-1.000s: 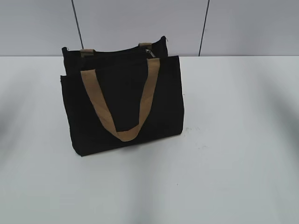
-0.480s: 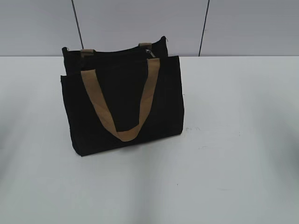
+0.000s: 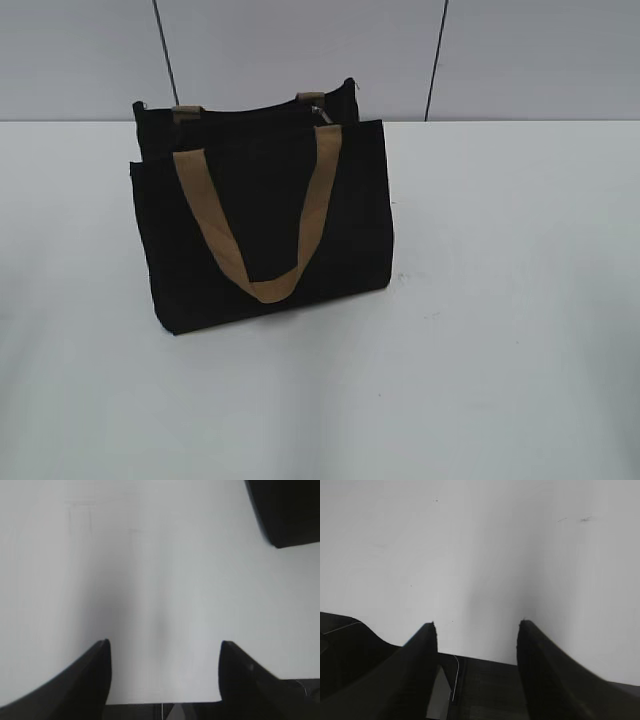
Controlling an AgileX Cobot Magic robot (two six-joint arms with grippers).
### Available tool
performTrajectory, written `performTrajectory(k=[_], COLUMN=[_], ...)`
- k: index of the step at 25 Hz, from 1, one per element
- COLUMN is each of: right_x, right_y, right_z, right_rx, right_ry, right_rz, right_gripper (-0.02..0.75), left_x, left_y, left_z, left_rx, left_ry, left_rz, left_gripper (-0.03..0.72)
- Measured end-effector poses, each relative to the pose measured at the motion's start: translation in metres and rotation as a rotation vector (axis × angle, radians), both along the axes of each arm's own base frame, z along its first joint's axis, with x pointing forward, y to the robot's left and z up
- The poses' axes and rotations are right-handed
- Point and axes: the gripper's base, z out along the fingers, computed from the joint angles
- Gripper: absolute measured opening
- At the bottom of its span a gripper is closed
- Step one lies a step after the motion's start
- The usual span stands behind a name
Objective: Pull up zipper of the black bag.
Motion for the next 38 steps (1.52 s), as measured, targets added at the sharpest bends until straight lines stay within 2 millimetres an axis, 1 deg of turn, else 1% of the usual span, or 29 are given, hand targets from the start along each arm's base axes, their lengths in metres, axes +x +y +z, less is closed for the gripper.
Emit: performTrajectory(k=[1, 5, 8, 11, 15, 20, 27, 33, 36, 38], right_x=[-0.006, -0.022, -0.035, -0.046, -0.060, -0.075, -0.086, -0.087, -0.087, -0.085], right_y=[0.000, 0.001, 0.002, 0.003, 0.004, 0.004, 0.004, 0.005, 0.005, 0.005], right_z=[0.001, 0.008, 0.009, 0.010, 0.014, 0.018, 0.022, 0.023, 0.021, 0.011], right_rx=[-0.001, -0.002, -0.002, -0.002, -0.006, -0.012, -0.016, -0.016, -0.014, -0.012], right_ry=[-0.021, -0.101, -0.101, -0.106, -0.182, -0.276, -0.379, -0.404, -0.408, -0.385], right_rz=[0.001, 0.003, 0.011, 0.018, 0.019, 0.020, 0.016, 0.014, 0.013, 0.012], right_gripper=[0.404, 0.404, 0.404, 0.404, 0.404, 0.404, 0.404, 0.404, 0.404, 0.404], left_x=[-0.010, -0.029, -0.043, -0.055, -0.071, -0.088, -0.114, -0.140, -0.142, -0.142], left_y=[0.000, -0.003, -0.004, -0.005, -0.008, -0.009, -0.010, -0.010, -0.011, -0.011], left_z=[0.003, 0.003, 0.006, 0.006, -0.004, 0.001, 0.005, 0.006, 0.006, 0.006], left_rx=[-0.003, -0.032, -0.041, -0.042, -0.080, -0.090, -0.087, -0.083, -0.085, -0.083], left_ry=[-0.028, -0.062, -0.081, -0.132, -0.185, -0.296, -0.466, -0.622, -0.634, -0.636], left_rz=[-0.001, -0.004, -0.010, -0.011, -0.015, -0.020, -0.028, -0.036, -0.037, -0.046], left_gripper=[0.505, 0.503, 0.503, 0.503, 0.503, 0.503, 0.501, 0.501, 0.501, 0.501])
